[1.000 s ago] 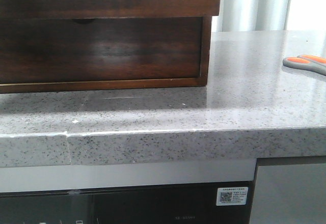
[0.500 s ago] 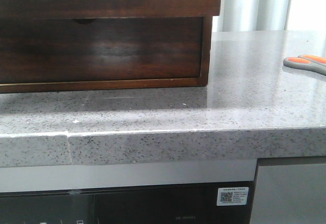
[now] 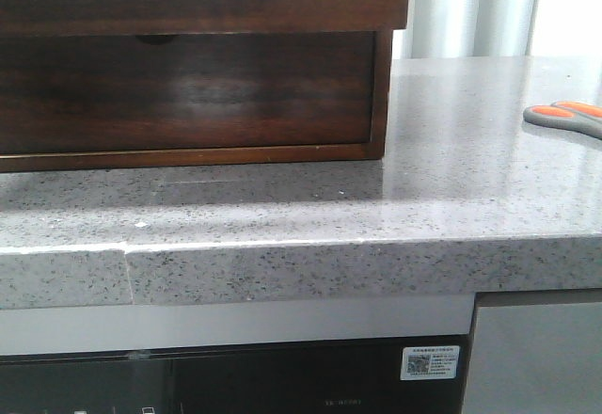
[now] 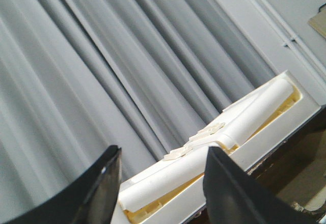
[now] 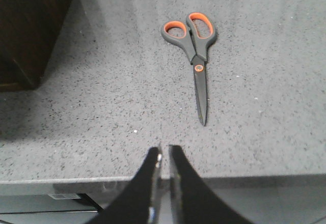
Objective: Put scissors in drawer with both arms
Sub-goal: 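Move the right gripper above the grey-and-orange scissors, then close the right gripper on the scissors near the pivot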
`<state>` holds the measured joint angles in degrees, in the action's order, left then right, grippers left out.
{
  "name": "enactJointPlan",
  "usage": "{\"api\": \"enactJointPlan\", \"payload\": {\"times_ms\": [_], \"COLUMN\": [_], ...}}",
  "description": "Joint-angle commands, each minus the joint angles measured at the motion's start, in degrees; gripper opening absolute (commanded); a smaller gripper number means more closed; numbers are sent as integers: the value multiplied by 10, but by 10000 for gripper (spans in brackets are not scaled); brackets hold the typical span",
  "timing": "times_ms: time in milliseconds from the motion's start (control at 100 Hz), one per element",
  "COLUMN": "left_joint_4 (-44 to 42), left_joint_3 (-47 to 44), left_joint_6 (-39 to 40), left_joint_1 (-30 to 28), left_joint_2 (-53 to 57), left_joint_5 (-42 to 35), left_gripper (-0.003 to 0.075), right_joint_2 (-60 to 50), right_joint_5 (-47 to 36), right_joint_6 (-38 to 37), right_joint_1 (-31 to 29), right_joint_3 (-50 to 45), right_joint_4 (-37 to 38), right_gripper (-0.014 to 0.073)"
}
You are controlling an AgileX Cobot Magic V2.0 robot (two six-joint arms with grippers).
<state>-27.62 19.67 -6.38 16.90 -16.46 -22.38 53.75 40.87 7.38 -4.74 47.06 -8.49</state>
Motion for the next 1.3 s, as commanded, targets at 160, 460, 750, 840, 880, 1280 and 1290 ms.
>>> {"api": "enactJointPlan", "payload": {"times_ms": [160,460,750,840,880,1280,1290], "left_joint_4": [41,41,41,41,41,41,41], "left_joint_3": [16,16,16,16,16,16,16], "left_joint_6": [8,8,8,8,8,8,8], "left_joint_1": [3,3,3,3,3,3,3], "left_joint_2": [51,54,54,54,54,54,54], "left_joint_5": [32,36,40,40,40,40,40], "left_gripper": [328,328,328,328,328,328,328], "right_joint_2": [163,313,401,420,428,483,483], "right_joint_5": [35,113,143,147,150,171,172], "right_joint_6": [7,-6,-6,-6,-6,-6,-6], "right_joint_1": [-5,-5,-5,-5,-5,-5,-5], "right_joint_3": [145,267,339,354,361,383,383], "right_joint_4": [32,85,85,85,85,85,85], "right_gripper": [334,334,334,334,334,334,334]}}
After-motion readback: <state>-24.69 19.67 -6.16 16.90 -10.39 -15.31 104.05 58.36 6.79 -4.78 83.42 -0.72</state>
